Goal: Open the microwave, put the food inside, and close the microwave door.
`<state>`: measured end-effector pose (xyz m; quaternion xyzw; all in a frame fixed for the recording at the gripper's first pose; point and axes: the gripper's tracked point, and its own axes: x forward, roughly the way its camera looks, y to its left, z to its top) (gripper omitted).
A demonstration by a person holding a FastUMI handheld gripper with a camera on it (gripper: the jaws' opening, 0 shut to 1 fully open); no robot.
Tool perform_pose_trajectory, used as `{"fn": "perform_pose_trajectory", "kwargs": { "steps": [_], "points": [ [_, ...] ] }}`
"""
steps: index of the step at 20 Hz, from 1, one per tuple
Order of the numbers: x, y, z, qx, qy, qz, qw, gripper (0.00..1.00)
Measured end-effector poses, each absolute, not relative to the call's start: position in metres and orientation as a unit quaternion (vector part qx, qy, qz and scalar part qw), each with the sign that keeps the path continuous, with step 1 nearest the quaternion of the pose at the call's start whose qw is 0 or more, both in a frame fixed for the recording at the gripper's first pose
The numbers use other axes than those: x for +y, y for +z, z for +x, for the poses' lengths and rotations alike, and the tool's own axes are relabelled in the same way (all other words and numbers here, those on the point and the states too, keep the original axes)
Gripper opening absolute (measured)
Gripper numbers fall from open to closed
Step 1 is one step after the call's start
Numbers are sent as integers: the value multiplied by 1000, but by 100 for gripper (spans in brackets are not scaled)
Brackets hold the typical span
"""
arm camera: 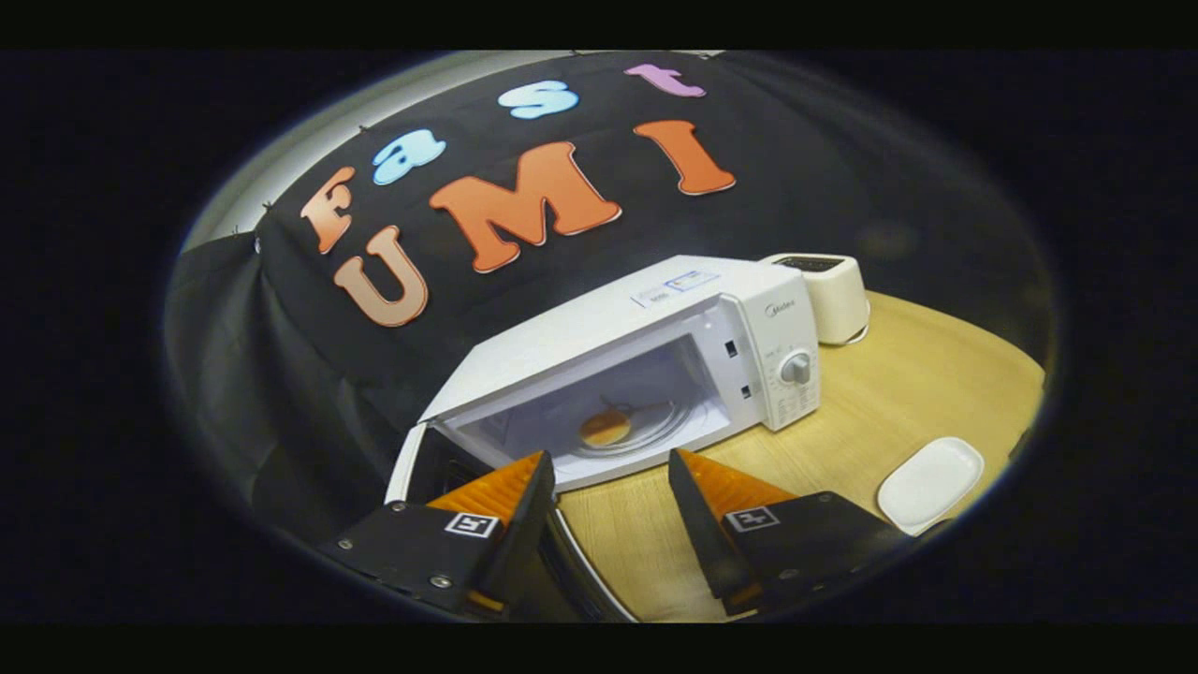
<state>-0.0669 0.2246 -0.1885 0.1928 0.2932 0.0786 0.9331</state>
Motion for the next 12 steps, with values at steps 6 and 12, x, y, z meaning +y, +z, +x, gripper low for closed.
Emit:
{"fn": "perform_pose_trajectory", "kwargs": {
  "steps": [6,12],
  "points": [
    [231,-145,-121,281,53,148,947,30],
    [299,-117,-179,260,103,126,952,1]
  ]
}}
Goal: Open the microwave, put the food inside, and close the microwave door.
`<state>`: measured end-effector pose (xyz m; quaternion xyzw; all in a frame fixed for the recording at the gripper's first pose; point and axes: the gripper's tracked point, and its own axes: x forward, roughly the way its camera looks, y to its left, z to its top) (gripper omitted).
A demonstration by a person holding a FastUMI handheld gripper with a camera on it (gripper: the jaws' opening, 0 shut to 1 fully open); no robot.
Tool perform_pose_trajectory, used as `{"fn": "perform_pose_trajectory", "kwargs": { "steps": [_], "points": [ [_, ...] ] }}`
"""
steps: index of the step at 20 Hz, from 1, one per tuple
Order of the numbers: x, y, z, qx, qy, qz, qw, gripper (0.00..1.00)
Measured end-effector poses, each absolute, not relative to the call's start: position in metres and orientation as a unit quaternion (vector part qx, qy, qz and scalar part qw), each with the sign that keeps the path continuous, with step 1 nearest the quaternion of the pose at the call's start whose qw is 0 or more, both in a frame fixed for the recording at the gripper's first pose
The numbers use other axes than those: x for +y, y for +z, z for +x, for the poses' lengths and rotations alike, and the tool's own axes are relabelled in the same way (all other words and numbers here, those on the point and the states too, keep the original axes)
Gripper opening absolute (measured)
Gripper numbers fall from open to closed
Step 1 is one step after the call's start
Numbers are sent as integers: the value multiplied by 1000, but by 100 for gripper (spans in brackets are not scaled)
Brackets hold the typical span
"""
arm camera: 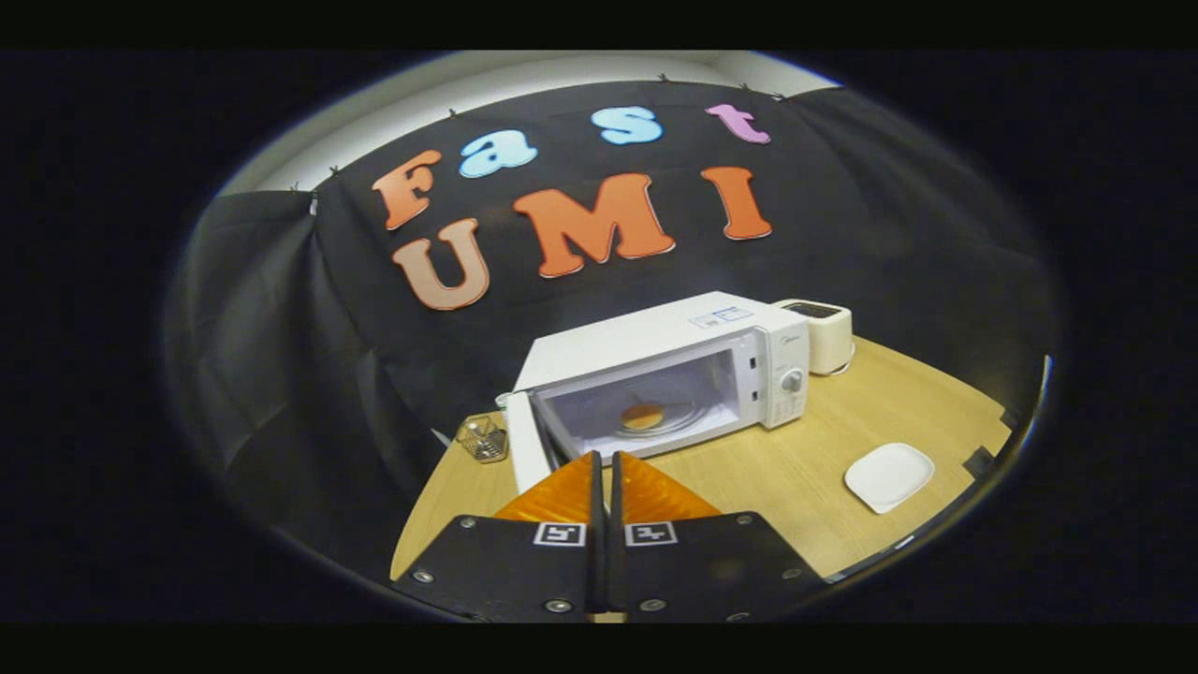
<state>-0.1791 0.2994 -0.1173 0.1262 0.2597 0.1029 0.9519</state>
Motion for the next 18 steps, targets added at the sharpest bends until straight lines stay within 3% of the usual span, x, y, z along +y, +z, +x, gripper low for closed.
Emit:
{"fn": "perform_pose_trajectory", "kwargs": {
  "steps": [4,13,18],
  "points": [
    [339,-113,-203,229,136,94,959,1],
    [377,-206,-259,307,174,16,935,1],
    [363,-225,-255,320,167,-8,932,1]
  ]
}}
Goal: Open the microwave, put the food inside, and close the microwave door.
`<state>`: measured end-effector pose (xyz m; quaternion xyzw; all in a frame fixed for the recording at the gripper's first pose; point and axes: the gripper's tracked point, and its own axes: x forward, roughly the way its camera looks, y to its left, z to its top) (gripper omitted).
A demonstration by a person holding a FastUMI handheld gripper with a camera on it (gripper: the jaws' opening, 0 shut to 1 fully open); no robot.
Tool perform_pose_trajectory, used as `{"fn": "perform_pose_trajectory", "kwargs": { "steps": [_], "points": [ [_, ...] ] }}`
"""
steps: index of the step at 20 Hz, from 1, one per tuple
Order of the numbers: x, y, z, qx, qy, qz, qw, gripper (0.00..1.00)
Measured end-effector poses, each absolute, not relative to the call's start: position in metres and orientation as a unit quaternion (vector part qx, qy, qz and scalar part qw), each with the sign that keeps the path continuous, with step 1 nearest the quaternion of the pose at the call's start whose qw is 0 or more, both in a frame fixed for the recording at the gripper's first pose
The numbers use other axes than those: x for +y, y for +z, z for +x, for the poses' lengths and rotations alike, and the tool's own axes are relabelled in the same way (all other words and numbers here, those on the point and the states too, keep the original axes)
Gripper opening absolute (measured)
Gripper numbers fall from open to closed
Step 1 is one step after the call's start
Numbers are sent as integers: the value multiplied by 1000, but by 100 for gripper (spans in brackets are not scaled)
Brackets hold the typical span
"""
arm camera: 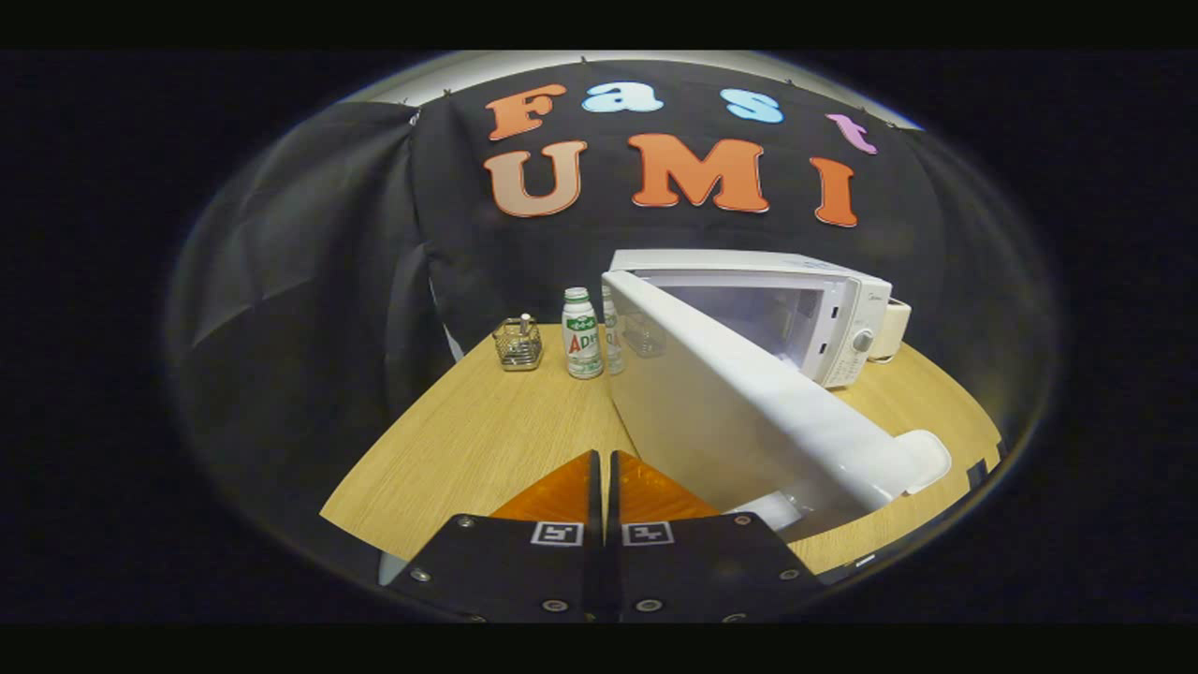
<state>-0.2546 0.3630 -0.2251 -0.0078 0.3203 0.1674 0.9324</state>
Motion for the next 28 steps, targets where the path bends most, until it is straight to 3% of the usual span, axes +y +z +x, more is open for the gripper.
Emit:
{"fn": "perform_pose_trajectory", "kwargs": {
  "steps": [11,18,28],
  "points": [
    [255,-251,-192,317,51,-29,947,1],
    [204,-270,-145,310,12,-57,949,1],
    [177,-302,-49,289,58,-69,953,1]
  ]
}}
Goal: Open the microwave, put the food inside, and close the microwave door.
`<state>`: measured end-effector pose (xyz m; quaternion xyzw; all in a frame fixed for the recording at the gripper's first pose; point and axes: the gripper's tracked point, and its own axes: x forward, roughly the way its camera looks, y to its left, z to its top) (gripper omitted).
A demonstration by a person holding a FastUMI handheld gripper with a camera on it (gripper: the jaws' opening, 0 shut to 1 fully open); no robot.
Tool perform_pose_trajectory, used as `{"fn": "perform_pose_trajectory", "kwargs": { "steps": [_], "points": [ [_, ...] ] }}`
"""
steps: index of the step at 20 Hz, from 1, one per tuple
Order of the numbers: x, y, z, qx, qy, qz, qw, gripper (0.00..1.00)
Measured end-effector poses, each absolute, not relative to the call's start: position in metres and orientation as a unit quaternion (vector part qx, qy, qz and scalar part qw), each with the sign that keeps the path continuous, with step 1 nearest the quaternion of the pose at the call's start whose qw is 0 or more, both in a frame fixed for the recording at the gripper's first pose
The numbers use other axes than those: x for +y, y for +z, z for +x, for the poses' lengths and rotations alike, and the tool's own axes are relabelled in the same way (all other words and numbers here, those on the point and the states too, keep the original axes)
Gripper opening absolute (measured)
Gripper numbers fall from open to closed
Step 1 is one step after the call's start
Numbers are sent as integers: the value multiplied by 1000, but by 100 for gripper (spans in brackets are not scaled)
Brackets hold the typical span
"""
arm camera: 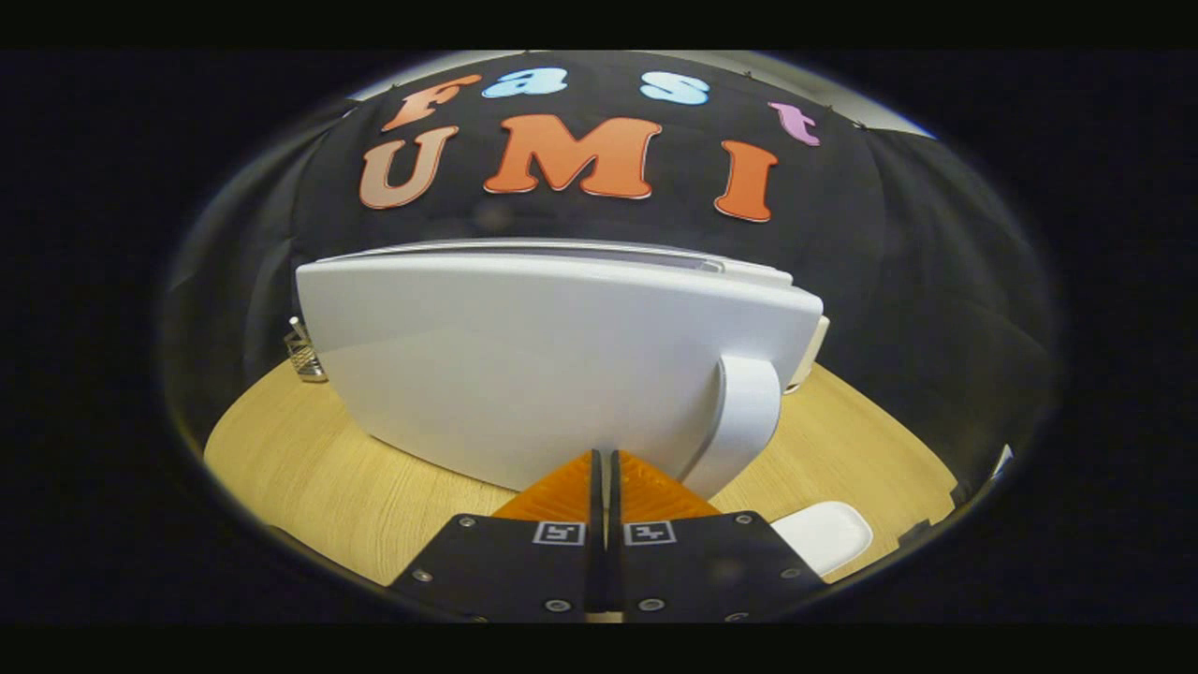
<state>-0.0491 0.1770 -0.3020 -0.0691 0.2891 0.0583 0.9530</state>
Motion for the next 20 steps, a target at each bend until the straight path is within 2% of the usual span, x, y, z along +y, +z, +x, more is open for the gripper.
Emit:
{"fn": "perform_pose_trajectory", "kwargs": {
  "steps": [8,20],
  "points": [
    [187,-305,23,269,111,-78,953,1],
    [185,-307,35,261,140,-94,950,1]
  ]
}}
